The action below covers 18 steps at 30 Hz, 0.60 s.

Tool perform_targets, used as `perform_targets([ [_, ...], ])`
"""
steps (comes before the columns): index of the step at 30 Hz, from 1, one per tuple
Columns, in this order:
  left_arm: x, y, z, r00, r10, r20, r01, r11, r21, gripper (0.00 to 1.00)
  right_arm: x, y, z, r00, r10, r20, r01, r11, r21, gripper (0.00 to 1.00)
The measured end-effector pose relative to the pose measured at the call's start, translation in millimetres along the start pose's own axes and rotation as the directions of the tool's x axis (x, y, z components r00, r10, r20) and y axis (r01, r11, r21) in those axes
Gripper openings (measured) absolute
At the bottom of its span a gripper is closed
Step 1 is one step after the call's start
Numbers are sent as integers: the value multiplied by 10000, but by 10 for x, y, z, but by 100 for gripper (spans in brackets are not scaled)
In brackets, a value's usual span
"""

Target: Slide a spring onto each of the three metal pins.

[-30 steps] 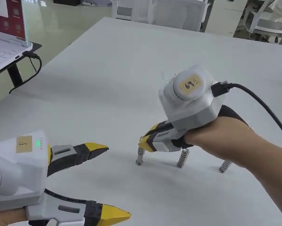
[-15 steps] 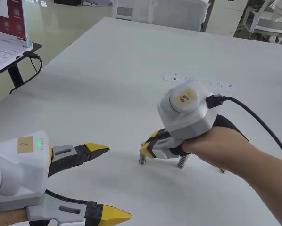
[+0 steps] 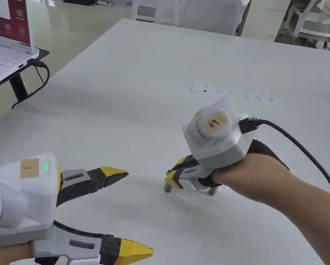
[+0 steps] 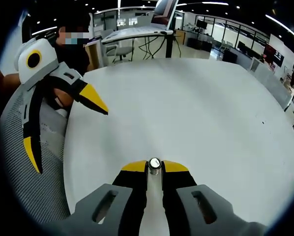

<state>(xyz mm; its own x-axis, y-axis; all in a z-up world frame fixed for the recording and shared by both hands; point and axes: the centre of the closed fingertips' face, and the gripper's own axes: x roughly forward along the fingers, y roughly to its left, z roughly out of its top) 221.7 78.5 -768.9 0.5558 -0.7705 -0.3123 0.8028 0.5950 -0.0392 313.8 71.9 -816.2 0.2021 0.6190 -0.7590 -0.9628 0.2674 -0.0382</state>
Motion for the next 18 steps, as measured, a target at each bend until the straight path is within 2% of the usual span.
perform_targets([
  [18, -5, -2, -5, 10000, -2, -28, 2, 10000, -8, 77, 27, -1, -83, 9996, -73, -258, 69, 9999, -129, 9],
])
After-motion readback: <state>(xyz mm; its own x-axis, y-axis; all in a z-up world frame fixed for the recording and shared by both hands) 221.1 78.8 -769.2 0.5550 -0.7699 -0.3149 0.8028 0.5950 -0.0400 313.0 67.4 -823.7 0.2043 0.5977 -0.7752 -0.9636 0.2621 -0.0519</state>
